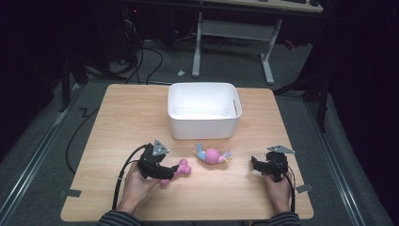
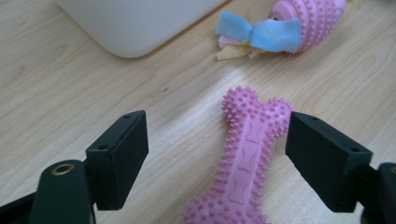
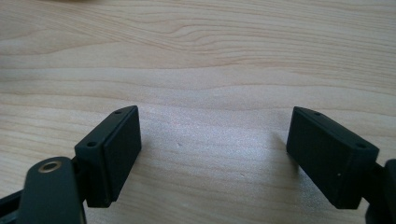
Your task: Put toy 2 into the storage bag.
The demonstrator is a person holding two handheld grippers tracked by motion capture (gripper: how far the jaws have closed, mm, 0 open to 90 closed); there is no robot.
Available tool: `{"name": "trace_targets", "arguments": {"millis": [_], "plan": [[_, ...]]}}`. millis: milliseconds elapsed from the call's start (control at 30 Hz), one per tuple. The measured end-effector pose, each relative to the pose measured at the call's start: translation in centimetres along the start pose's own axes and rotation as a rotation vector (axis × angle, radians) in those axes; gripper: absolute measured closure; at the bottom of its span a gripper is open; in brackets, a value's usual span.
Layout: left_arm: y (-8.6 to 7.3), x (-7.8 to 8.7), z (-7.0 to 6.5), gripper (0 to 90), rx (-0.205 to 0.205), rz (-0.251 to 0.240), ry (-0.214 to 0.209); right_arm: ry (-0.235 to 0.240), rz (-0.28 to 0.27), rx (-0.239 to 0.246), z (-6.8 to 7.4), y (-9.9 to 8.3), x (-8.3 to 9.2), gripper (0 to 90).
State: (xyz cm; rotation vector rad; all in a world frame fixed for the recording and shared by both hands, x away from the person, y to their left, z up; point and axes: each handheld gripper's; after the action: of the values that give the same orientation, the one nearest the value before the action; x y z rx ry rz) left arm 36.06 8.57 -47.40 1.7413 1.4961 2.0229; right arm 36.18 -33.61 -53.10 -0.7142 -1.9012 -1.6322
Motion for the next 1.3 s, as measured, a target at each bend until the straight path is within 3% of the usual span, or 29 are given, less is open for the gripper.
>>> {"name": "trace_targets", "arguments": {"millis": [267,433,467,600,767,867,1067,1300], "plan": [[0.4,-1.6,-0.9,20.7,-0.021,0.049,-0.019,0.002,0.000,-0.001,0.0,-0.1,0.1,17.9],[1.4,-1.8,-0.4,21.3,-0.032,0.068,-0.017,0.010,0.000,0.006,0.1,0.1,-0.1,18.3],[1.6,-1.9,-0.5,22.5,-0.054,0.070,0.001,0.014,-0.001,0.010,0.1,0.1,0.0,18.3],[1.9,-2.4,-0.1,22.9,-0.048,0.078,-0.014,0.015,-0.001,0.010,0.1,0.1,-0.1,18.3],[1.4,-3.3,-0.7,23.6,-0.076,0.107,-0.006,0.016,-0.003,0.009,0.1,0.1,0.0,18.3],[1.1,-3.6,-0.5,24.8,-0.063,0.120,-0.015,0.016,-0.003,0.009,0.1,0.1,0.0,18.3],[1.0,-3.8,-0.4,36.1,-0.067,0.123,-0.036,0.015,-0.006,0.016,0.1,0.0,-0.1,18.3],[0.9,-3.8,-0.1,41.0,-0.057,0.124,-0.073,0.015,-0.005,0.014,0.1,0.1,-0.1,18.3]]}}
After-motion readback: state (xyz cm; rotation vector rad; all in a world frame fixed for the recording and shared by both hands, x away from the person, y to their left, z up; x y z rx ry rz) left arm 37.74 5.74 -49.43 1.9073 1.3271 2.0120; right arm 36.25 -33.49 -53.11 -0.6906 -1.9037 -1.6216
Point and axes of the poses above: each handheld gripper's, and its own axes: x roughly backward along the jaws, y roughly out of its top, z roughly to its left, and after that the axes turned 9 degrees about -y, right-handed
